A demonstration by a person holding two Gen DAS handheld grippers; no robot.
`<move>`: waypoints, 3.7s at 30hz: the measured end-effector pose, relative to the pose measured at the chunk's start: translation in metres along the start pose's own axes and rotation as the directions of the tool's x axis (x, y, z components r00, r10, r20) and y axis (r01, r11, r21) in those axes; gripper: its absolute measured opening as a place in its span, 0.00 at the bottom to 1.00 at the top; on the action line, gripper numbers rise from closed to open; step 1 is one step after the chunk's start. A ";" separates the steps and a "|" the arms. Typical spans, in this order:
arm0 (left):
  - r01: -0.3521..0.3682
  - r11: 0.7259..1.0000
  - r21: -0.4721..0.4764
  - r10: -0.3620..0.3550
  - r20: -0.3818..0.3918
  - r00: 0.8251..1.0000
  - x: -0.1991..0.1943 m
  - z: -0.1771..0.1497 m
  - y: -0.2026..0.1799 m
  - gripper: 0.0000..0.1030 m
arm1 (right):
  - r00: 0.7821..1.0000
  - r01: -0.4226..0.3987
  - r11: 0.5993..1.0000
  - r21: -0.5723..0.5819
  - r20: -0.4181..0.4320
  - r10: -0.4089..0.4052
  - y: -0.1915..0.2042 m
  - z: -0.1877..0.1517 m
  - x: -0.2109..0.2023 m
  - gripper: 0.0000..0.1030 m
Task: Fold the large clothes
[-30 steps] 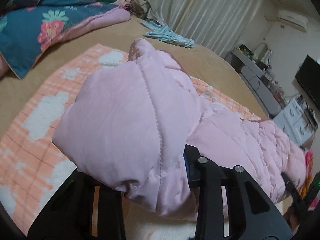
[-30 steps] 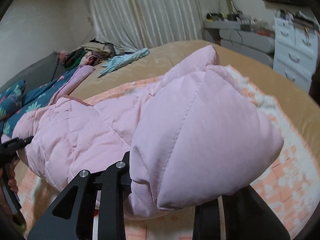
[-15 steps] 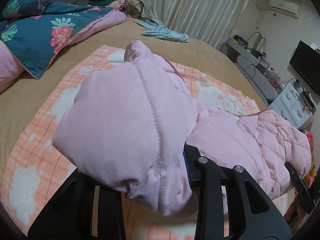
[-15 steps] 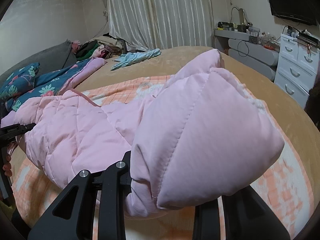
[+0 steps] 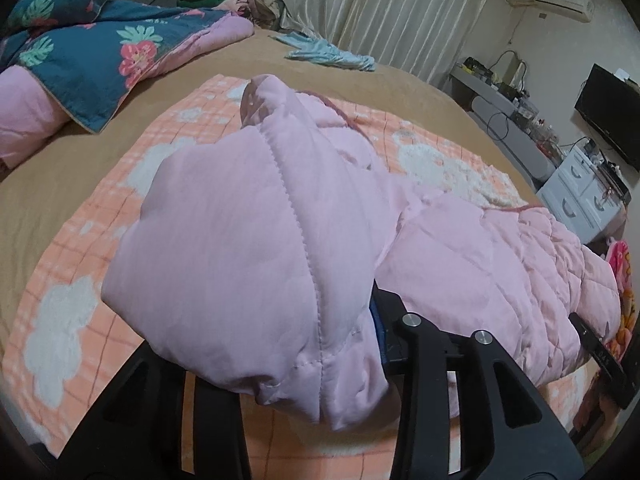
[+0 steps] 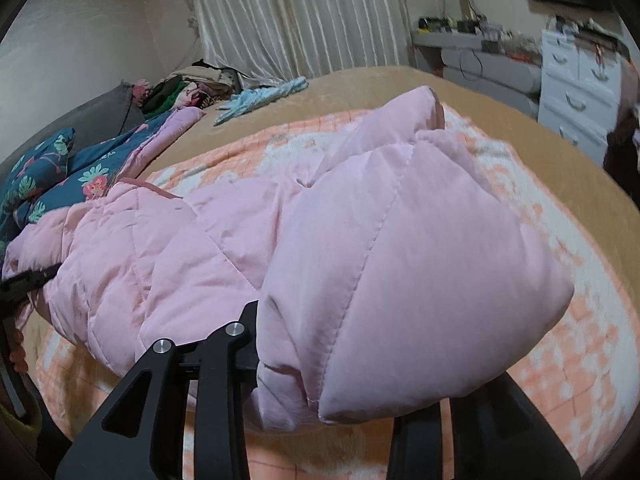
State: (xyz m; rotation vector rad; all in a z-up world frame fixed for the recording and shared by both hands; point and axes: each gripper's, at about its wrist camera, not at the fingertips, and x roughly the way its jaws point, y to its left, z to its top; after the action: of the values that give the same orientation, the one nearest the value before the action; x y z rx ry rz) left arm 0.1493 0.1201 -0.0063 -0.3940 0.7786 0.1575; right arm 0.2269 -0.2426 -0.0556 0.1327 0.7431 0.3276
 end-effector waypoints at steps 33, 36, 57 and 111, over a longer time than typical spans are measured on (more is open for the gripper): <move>-0.041 0.999 -0.008 0.041 -0.023 0.999 -0.051 -0.050 0.012 0.91 | 0.996 0.086 0.989 0.117 0.015 -0.088 -0.027 -0.049 -0.076 0.95; -0.042 0.999 0.014 0.042 0.013 0.999 -0.066 -0.050 0.007 0.91 | 0.995 0.082 0.993 0.086 0.052 -0.086 -0.017 -0.048 -0.093 0.95; 0.037 0.987 0.155 -0.056 0.125 0.991 -0.130 -0.076 -0.034 0.91 | 0.972 0.008 0.994 -0.113 0.234 0.019 0.078 -0.051 -0.177 0.96; 0.060 0.977 0.203 -0.079 0.087 0.993 -0.122 -0.125 -0.056 0.91 | 0.991 -0.032 0.979 -0.202 0.122 0.058 0.119 -0.102 -0.154 0.96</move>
State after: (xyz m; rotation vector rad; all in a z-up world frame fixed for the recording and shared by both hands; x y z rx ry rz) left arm -0.0020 0.0192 0.0161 -0.2210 0.6792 0.0315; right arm 0.0221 -0.1825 -0.0042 -0.0199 0.5776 0.4311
